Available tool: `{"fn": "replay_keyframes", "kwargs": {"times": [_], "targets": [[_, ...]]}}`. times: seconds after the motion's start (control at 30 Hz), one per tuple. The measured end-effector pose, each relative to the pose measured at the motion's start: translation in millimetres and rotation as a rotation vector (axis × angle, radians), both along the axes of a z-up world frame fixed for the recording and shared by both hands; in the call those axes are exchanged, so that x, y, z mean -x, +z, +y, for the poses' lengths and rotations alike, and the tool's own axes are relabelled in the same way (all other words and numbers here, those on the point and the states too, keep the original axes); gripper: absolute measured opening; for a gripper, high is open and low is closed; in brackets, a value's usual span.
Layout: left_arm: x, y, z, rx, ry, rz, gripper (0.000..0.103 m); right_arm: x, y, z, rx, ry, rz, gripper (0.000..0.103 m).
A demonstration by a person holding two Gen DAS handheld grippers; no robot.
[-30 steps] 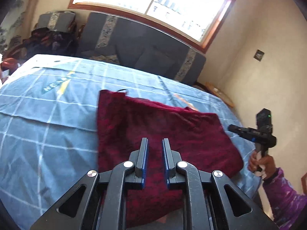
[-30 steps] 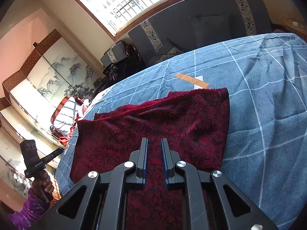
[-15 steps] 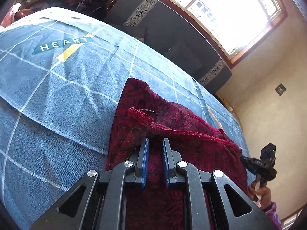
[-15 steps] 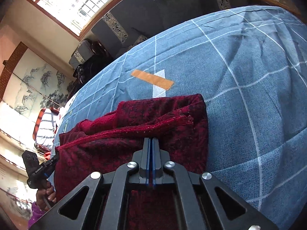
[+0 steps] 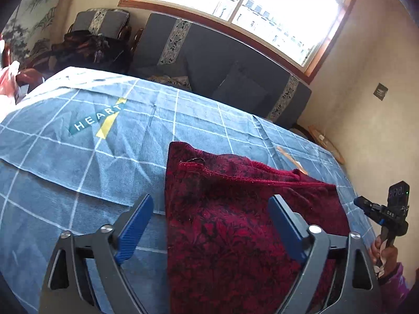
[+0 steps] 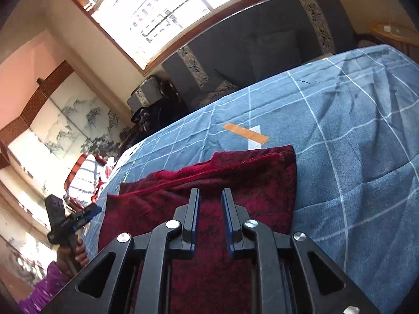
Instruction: Fold small clothes
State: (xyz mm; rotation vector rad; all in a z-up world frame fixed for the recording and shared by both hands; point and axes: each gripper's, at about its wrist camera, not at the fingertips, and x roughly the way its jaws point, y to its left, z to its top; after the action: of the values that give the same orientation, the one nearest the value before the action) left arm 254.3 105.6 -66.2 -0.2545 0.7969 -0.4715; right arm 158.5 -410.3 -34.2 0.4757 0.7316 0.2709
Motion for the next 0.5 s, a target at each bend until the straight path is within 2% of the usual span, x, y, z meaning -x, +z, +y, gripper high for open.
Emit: {"fn": "replay_keyframes", "kwargs": {"times": [0.07, 0.13, 0.23, 0.3, 0.5], "targets": [[2.3, 2.5, 9.5, -0.033, -0.046, 0.010, 0.092, 16.4, 4.5, 26.1, 0.084, 0.055, -0.033, 0.028], [1.5, -6.3, 25.7, 0.003, -0.068, 0.064, 0.092, 27.0, 2.0, 48.5, 0.139, 0.086, -0.051, 0.051], [-3.8, -30.6, 40.4, 0.166, -0.127, 0.199, 0.092, 28.0, -10.2, 71.8, 0.173, 0.122, -0.050, 0.053], [-6.8, -41.5, 41.9, 0.227, -0.166, 0.232, 0.092, 23.5, -22.2, 82.0, 0.178, 0.134, -0.023, 0.053], [-21.0, -66.8, 20.3, 0.201, -0.310, 0.318, 0.091, 15.4, -44.8, 99.2, 0.163, 0.147, 0.031, 0.053]]}}
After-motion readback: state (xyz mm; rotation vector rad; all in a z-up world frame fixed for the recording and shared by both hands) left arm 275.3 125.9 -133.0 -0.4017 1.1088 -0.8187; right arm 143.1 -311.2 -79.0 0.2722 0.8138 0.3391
